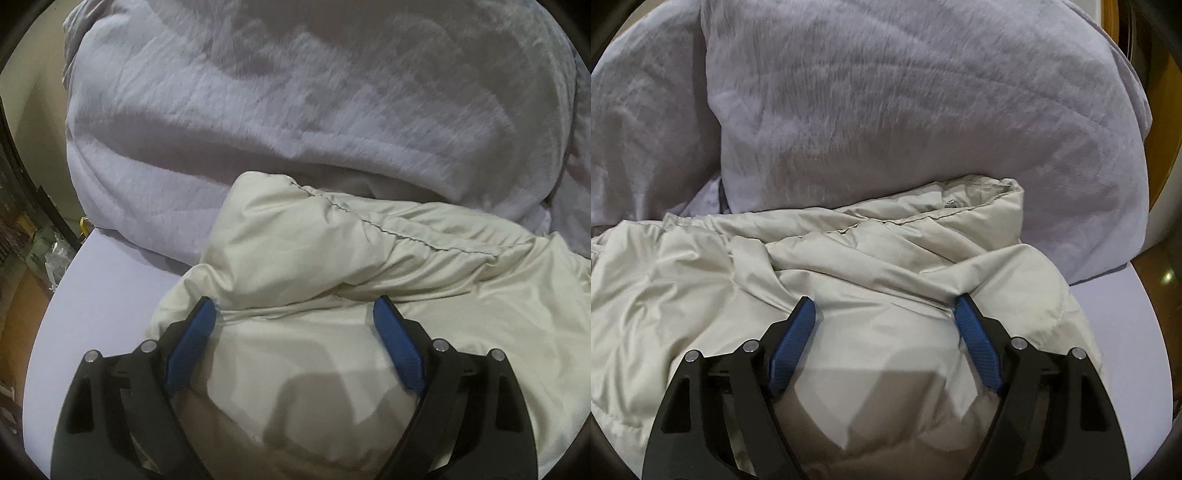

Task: Fold large clothes
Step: 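Close both tools on the jacket's folded edge beside the pillows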

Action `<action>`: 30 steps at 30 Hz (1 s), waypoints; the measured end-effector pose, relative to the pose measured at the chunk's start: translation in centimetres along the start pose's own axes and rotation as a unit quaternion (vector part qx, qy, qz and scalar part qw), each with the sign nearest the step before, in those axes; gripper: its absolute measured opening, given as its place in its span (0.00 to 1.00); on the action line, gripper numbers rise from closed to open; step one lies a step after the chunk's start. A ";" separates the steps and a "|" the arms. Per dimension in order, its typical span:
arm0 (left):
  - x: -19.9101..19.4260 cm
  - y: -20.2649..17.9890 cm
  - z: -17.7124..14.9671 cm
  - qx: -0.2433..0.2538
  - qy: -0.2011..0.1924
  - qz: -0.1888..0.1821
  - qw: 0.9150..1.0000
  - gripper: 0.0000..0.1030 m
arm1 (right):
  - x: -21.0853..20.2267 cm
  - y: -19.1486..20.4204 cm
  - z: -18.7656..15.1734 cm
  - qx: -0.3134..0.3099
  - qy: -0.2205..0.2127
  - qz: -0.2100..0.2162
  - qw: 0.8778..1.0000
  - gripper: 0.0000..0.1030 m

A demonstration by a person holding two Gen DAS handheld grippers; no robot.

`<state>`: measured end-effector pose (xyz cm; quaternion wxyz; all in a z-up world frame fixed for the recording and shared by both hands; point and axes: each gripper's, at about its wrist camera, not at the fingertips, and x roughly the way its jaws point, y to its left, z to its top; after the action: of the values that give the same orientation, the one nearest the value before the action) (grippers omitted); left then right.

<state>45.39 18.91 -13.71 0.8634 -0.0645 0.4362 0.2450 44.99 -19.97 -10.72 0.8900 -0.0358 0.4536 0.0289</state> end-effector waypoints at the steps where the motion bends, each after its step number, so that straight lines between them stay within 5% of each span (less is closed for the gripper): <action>1: 0.4 -0.1 0.0 -0.001 0.000 0.002 1.000 0.85 | 0.3 -0.1 0.0 -0.001 0.000 -0.001 1.000 0.79; 30: 3.8 4.4 0.1 -0.028 0.003 -0.019 0.999 0.91 | 6.5 0.3 0.2 -0.007 -0.002 -0.006 1.000 0.85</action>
<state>45.22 24.20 -16.15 0.8645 -0.0975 0.4302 0.2408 48.87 -19.50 -15.88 0.8909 -0.0446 0.4512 0.0270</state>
